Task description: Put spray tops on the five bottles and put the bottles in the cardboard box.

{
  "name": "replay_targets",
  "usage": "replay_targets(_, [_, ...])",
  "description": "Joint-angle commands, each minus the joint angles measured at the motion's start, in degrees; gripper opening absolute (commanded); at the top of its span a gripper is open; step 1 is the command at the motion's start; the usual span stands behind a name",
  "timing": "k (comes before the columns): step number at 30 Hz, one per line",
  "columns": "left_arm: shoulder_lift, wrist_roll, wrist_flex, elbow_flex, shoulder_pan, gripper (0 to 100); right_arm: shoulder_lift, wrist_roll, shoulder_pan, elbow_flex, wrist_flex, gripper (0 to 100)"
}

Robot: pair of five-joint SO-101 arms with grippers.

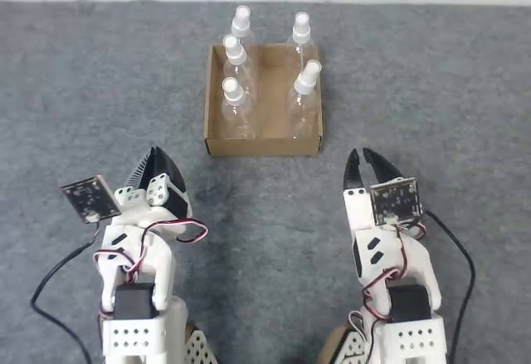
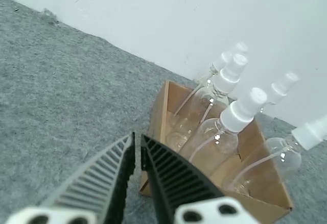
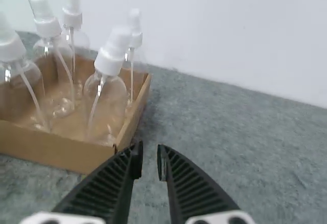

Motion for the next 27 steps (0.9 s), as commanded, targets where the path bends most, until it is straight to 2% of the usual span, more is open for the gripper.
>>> replay_targets(1, [-0.70,-0.53,-0.44,-0.75,0.18,1,-1.27,0.18,0.57,1.14,5.76,1.0])
replay_targets(14, [-0.70,-0.53,-0.44,-0.75,0.18,1,-1.19,0.18,0.48,1.14,19.56,1.0])
replay_targets(27, [-0.62,-0.53,-0.35,-0.75,0.26,1,-0.75,0.00,0.40,1.14,23.69,0.9])
